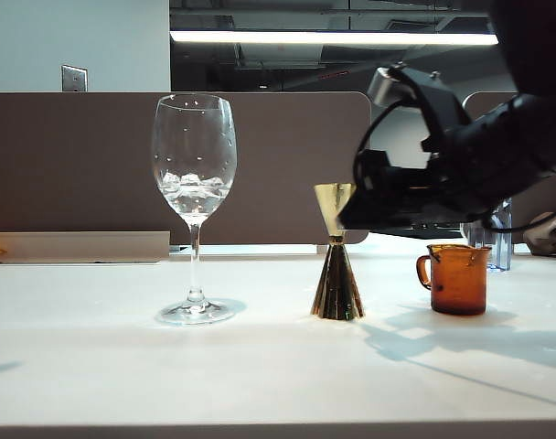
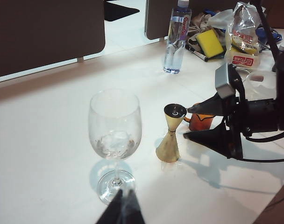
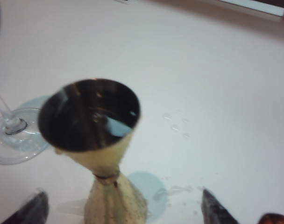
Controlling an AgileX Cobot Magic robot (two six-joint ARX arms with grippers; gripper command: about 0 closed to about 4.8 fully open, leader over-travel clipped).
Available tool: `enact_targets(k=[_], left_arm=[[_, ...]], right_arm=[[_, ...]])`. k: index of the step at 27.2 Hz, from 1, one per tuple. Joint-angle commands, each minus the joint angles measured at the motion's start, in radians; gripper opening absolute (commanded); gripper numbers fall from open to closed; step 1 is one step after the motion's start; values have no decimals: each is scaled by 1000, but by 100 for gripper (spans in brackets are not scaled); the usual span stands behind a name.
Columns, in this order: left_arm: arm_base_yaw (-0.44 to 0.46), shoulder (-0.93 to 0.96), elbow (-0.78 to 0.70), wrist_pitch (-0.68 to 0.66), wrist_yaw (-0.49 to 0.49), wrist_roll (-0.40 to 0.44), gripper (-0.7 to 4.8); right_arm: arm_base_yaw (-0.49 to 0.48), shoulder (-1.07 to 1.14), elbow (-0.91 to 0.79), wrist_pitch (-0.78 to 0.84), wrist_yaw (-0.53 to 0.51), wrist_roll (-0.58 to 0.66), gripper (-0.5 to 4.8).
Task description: Pick up the small amber measuring cup and pour the water in it into the jigger, then pick up the jigger and pour the water in it into the wine glass.
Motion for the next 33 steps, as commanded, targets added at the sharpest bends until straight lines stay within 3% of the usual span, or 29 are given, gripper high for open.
enact_targets(k=[1, 2, 7, 9, 22, 24, 25, 33], left_arm=[[0, 1, 3, 12, 2, 3, -2], [0, 1, 3, 12, 2, 2, -2], [0, 1, 3, 12, 2, 2, -2], [0, 1, 3, 13, 2, 2, -2], [0, 1, 3, 12, 2, 3, -2], [0, 1, 3, 12, 2, 3, -2], [0, 1, 3, 13, 2, 3, -1], [0, 1, 3, 12, 2, 2, -2]], right_arm=[[26, 40, 35, 9, -8, -16, 367], [32, 54, 42, 10, -8, -16, 348], [41, 119, 61, 13, -8, -16, 345], [41, 142, 63, 39, -8, -16, 301], [41, 191, 124, 47, -8, -12, 300], [41, 192, 124, 47, -8, -12, 275], [41, 194, 124, 47, -8, -12, 227], [40, 196, 124, 48, -8, -13, 176]])
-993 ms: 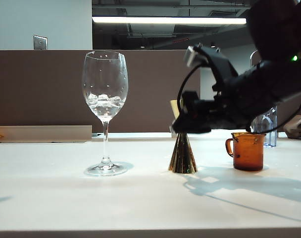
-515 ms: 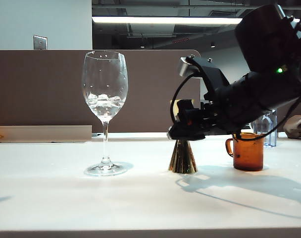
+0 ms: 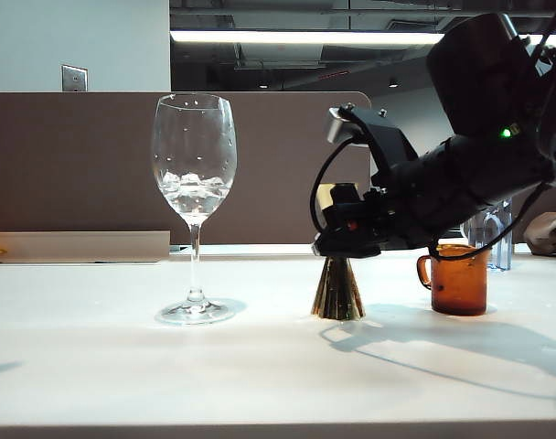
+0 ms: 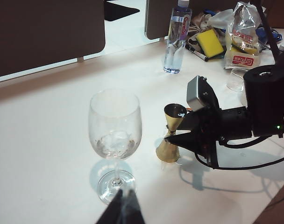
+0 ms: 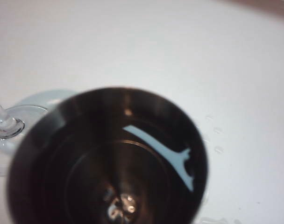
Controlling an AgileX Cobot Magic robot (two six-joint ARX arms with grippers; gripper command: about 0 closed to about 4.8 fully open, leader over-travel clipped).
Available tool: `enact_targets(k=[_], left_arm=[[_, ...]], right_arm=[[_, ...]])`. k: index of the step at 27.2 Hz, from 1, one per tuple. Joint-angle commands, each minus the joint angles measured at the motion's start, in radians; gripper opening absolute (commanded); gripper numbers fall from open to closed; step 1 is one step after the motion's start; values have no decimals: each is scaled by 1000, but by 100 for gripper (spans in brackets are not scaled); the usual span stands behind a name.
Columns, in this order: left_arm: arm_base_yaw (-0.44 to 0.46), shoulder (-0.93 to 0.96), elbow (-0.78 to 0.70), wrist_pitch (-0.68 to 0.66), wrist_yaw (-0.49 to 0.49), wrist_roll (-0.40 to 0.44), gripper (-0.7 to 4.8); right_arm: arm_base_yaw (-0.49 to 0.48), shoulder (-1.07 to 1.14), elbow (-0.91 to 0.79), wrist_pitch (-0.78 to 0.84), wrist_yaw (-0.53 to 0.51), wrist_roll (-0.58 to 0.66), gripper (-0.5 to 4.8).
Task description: Pick up the small amber measuring cup and pour the water in it into the jigger, then pick up the jigger and pour the water in it into the wine glass.
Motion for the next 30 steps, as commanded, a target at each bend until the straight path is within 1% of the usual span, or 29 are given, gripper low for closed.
enact_targets(k=[1, 2, 8, 11, 18, 19, 20, 23, 25, 30], left_arm=[[0, 1, 3, 12, 2, 2, -2], [0, 1, 3, 12, 2, 2, -2], [0, 1, 3, 12, 3, 2, -2], [0, 1, 3, 12, 3, 2, -2], [0, 1, 3, 12, 3, 3, -2], [0, 1, 3, 12, 2, 2, -1], [0, 1, 3, 12, 2, 2, -2], [0, 1, 3, 12, 3, 2, -2], [0, 1, 3, 12, 2, 2, -2], [0, 1, 3, 12, 3, 2, -2]], right_arm=[[1, -3, 5, 12, -2, 2, 147], [1, -3, 5, 12, -2, 2, 138], [1, -3, 5, 12, -2, 2, 137], [1, -3, 5, 12, -2, 2, 97], [1, -3, 5, 12, -1, 2, 91], [1, -3, 5, 12, -2, 2, 78], [1, -3, 5, 12, -1, 2, 38], [2, -3, 7, 12, -1, 2, 38], [2, -4, 12, 9, 0, 2, -5], [3, -10, 48, -26, 2, 2, -5]])
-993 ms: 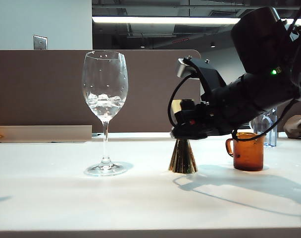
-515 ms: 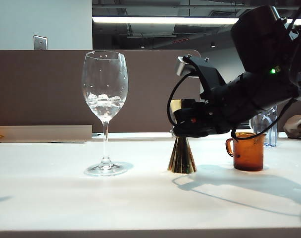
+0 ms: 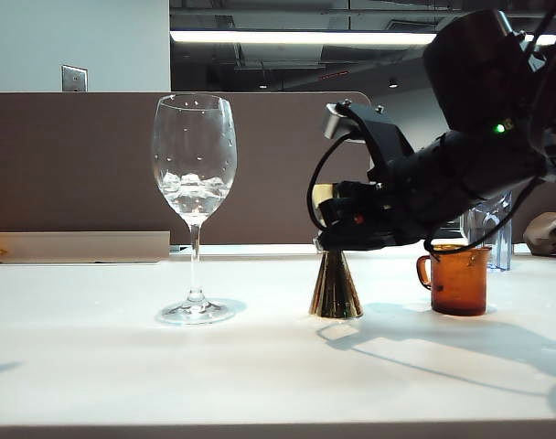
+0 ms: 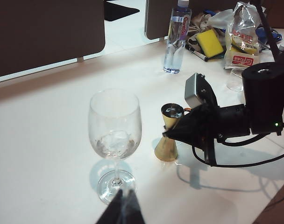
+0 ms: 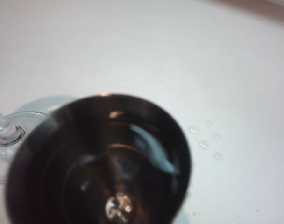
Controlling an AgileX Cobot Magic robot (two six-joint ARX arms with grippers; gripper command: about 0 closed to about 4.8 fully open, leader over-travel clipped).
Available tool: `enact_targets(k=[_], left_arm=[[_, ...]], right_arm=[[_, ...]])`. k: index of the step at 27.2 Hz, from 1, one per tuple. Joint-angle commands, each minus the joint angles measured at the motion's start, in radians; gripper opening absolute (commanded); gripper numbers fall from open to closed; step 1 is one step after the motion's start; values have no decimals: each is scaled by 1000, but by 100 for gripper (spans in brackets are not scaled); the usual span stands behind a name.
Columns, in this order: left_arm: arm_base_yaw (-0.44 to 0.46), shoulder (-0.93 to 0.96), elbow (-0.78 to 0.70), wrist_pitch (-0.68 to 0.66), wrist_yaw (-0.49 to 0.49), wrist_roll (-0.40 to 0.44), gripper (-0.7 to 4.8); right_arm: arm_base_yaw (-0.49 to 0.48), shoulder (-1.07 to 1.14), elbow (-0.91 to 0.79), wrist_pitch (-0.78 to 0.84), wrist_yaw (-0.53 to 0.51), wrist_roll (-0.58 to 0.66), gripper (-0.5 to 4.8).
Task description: Pick up the small amber measuring cup and pour the water in it into the jigger, then pick up the jigger and pour the water in it into the wine glass.
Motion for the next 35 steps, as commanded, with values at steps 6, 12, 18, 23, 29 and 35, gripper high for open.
enact_targets(k=[6, 12, 18, 23, 29, 35], left_arm=[[0, 0, 3, 13, 2, 2, -2], [0, 0, 3, 13, 3, 2, -1], [0, 0, 3, 13, 2, 3, -2], [0, 0, 3, 13, 2, 3, -2], [0, 0, 3, 13, 2, 3, -1], [0, 0, 3, 13, 3, 2, -2]], right_arm=[[3, -37, 115, -120, 10, -6, -5], [3, -52, 256, -270, 10, -33, -5], [14, -56, 417, -428, 11, -106, -5], [29, -61, 478, -478, 32, -129, -5], [62, -61, 523, -522, 37, -203, -5], [98, -61, 531, -537, 55, -248, -5]])
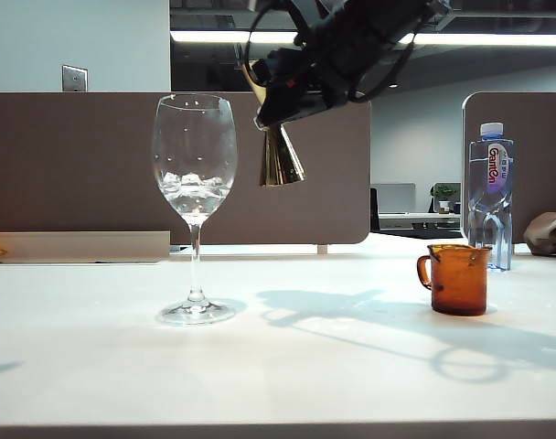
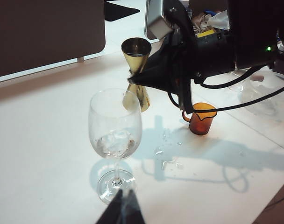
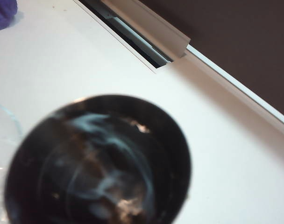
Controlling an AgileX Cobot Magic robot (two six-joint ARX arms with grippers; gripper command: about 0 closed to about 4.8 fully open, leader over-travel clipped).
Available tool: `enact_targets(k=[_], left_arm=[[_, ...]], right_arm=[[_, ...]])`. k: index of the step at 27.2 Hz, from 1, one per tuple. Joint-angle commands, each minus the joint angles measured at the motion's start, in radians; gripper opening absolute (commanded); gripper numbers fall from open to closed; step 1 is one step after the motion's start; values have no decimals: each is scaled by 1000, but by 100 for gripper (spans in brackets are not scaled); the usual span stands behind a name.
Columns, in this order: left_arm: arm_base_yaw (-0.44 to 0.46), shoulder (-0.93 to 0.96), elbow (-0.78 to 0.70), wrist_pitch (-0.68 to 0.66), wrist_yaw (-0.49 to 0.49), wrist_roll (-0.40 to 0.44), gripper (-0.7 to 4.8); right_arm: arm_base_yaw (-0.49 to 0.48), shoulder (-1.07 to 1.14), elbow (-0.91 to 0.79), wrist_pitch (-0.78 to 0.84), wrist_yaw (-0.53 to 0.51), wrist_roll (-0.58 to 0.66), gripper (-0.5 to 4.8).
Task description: Pick up the small amber measuring cup and pour the water in it into the jigger, then pick up the jigger and pour the water in it into the wine glass.
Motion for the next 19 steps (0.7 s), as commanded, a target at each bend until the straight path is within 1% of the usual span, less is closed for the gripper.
enact_targets(k=[1, 4, 6, 8, 12, 19], left_arm=[[0, 1, 3, 13, 3, 2, -2], [0, 1, 3, 13, 3, 2, -2], [0, 1, 3, 13, 3, 3, -2], [0, 1, 3, 13, 3, 2, -2], [0, 1, 3, 13, 2, 2, -2], [0, 1, 3, 13, 2, 2, -2]], right_arm=[[19, -7, 8, 13, 5, -45, -5], [38, -7, 8, 0, 26, -79, -5], [58, -7, 24, -32, 63, -148, -5], [69, -6, 45, -55, 64, -190, -5], [81, -5, 72, -67, 117, -233, -5], [94, -5, 105, -78, 134, -345, -5]])
